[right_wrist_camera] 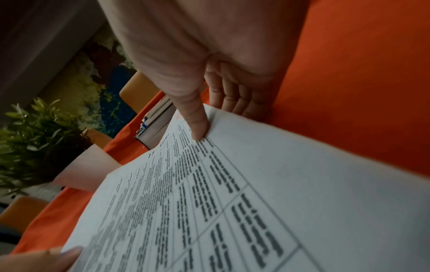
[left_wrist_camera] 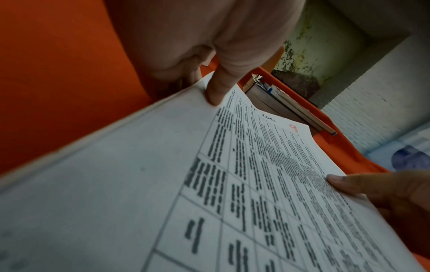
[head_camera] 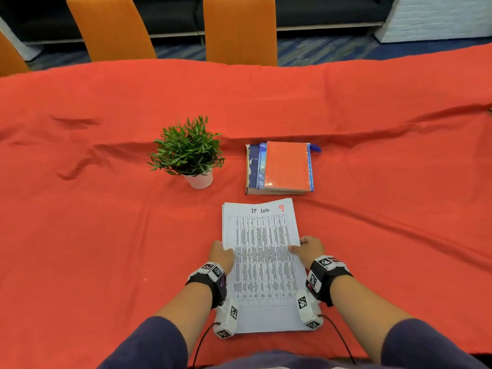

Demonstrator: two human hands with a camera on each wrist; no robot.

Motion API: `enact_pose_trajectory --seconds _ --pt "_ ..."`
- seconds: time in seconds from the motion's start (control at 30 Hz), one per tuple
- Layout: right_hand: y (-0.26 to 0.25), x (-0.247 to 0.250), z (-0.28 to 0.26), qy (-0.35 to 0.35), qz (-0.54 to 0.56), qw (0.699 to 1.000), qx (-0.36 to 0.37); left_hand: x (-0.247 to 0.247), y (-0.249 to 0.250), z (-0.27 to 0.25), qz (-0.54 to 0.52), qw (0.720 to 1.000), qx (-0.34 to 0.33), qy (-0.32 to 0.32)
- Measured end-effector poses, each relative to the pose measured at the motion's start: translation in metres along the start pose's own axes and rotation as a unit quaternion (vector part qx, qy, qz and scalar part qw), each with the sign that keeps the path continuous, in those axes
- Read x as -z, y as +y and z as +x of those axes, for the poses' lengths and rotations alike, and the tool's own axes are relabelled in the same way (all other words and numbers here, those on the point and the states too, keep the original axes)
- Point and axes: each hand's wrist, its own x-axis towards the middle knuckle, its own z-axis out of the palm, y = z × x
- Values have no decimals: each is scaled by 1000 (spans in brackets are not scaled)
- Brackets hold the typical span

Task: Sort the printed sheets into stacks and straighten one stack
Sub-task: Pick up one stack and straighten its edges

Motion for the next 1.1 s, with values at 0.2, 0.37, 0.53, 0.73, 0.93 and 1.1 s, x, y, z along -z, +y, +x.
enact_pose_trajectory --seconds 0.2,0.37,0.53,0.73,0.93,1.1 --pt "-3 -1 -4 36 -41 998 4 -4 -2 -1 12 999 -13 50" --pt "7 -6 -12 49 -90 995 11 3 -6 -11 83 991 -56 83" --pt "16 -19 -33 22 -195 980 -21 4 -16 -21 93 995 -12 17" --pt "15 -29 -42 2 -236 969 -71 1 -22 -35 114 993 14 -29" --pt "12 -30 -46 20 -255 962 -95 13 -24 -36 121 991 14 -48" --pt "9 -26 -43 -10 -251 964 -86 22 -23 -37 123 989 -9 -85"
